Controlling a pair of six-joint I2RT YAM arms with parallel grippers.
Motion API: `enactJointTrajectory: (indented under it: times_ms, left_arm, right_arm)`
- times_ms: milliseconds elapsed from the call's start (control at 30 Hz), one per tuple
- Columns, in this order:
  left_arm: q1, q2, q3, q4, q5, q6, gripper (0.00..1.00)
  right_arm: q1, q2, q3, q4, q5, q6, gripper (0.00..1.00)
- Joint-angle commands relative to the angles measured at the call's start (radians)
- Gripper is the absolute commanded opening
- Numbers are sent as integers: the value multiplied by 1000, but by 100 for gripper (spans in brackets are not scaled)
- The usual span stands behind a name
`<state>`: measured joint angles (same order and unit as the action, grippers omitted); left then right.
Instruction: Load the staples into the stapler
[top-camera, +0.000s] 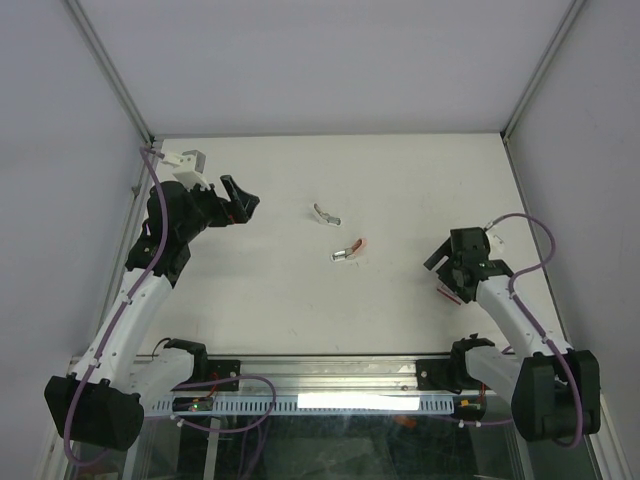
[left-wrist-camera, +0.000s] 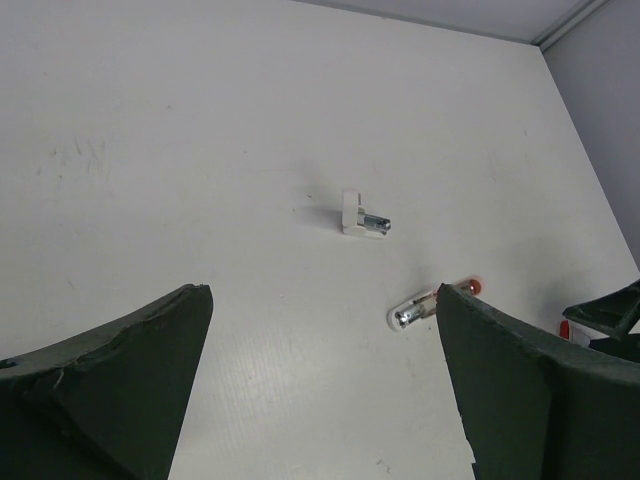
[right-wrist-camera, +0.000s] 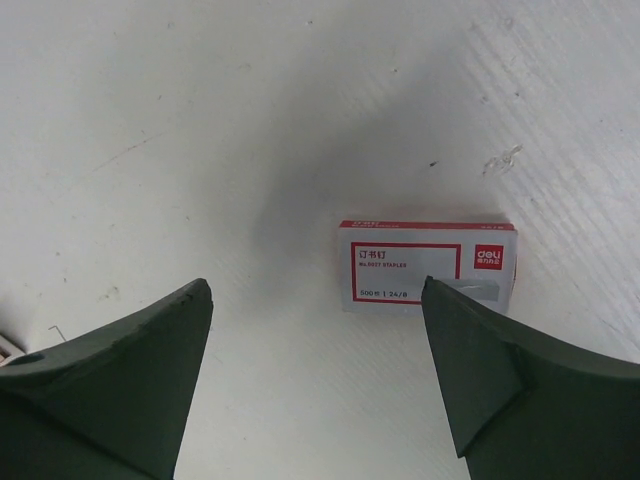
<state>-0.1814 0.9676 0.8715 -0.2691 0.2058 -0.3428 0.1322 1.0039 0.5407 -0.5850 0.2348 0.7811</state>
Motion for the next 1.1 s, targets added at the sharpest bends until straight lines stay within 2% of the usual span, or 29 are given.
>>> enactJointTrajectory:
  times_ms: [0,200,267,600,900,1067]
  left_arm:
    - [12,-18,3,21,-20,25,99]
    - [13,-12,3,20,-22,26,99]
    - [13,-8,3,21,-25,25,99]
    - [12,13,2,20,-16,24,99]
    - [14,18,1,22,-22,25,99]
    - [13,23,1,21,-21,29,99]
  right_arm:
    - [-6,35,14,59,-7,-26,88]
    - [-6,62,-3,99,-72,-79,85]
    - [-6,67,-3,102,-99,-99,81]
    - [20,82,-47,162,-340,-173,69]
    - [229,109,-37,207,-365,-153,69]
    - [344,142,-50,302,-371,-141,69]
